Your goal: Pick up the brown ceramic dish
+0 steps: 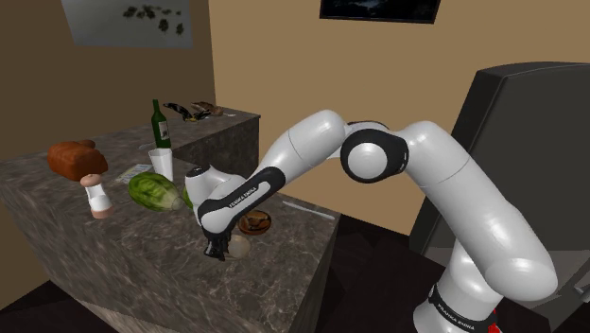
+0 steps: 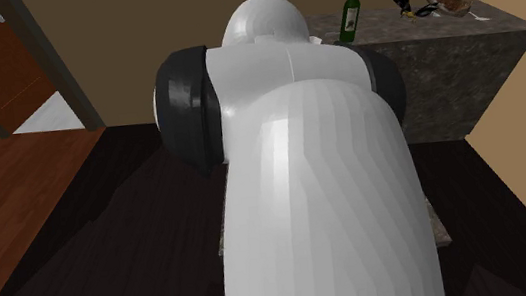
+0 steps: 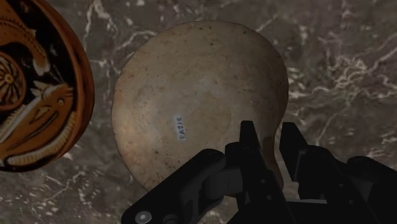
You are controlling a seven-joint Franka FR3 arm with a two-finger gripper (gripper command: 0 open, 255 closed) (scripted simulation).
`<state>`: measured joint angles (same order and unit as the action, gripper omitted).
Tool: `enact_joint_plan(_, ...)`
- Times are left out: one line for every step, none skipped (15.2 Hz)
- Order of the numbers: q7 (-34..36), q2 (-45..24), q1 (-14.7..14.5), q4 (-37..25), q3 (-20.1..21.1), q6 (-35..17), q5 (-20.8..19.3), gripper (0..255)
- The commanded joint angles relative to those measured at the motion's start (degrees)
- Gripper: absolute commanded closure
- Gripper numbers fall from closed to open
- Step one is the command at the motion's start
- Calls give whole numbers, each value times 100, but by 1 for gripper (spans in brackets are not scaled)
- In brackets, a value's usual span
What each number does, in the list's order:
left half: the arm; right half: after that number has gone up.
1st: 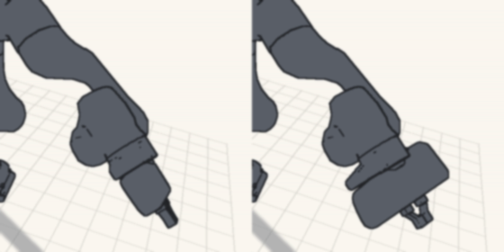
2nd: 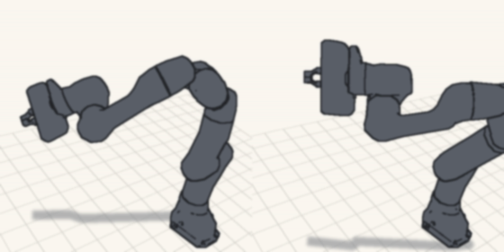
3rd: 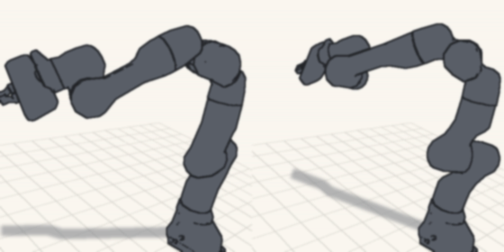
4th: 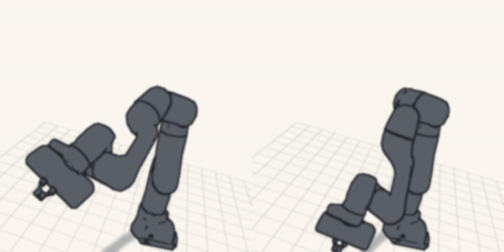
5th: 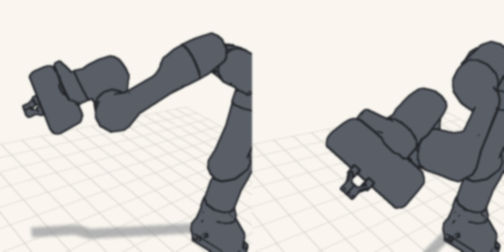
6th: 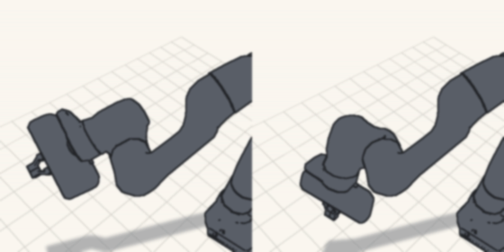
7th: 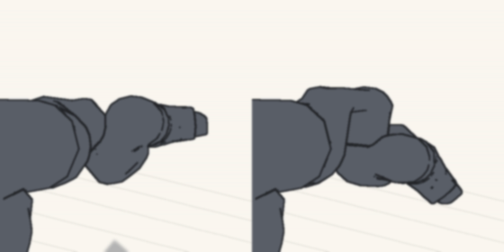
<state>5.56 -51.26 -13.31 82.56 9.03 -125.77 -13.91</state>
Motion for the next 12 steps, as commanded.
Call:
enact_joint_plan(-2,59,2,26,10,39,9,255)
enact_joint_plan(-8,116,8,45,17,78,16,255)
enact_joint_plan(-13,173,13,62,25,117,24,255)
enact_joint_plan(-20,227,18,74,32,159,32,255)
enact_joint_plan(-26,281,23,87,40,200,40,255)
enact_joint_plan(-32,335,28,99,47,242,49,255)
enact_joint_plan(-38,388,32,109,55,285,57,255)
enact_joint_plan(-44,440,37,118,62,328,65,255)
enact_joint_plan(-51,493,42,128,69,371,74,255)
enact_joint_plan(-58,544,46,133,76,416,82,255)
enact_joint_plan(-64,592,50,135,83,462,91,255)
enact_joint_plan(-71,641,54,137,90,508,99,255)
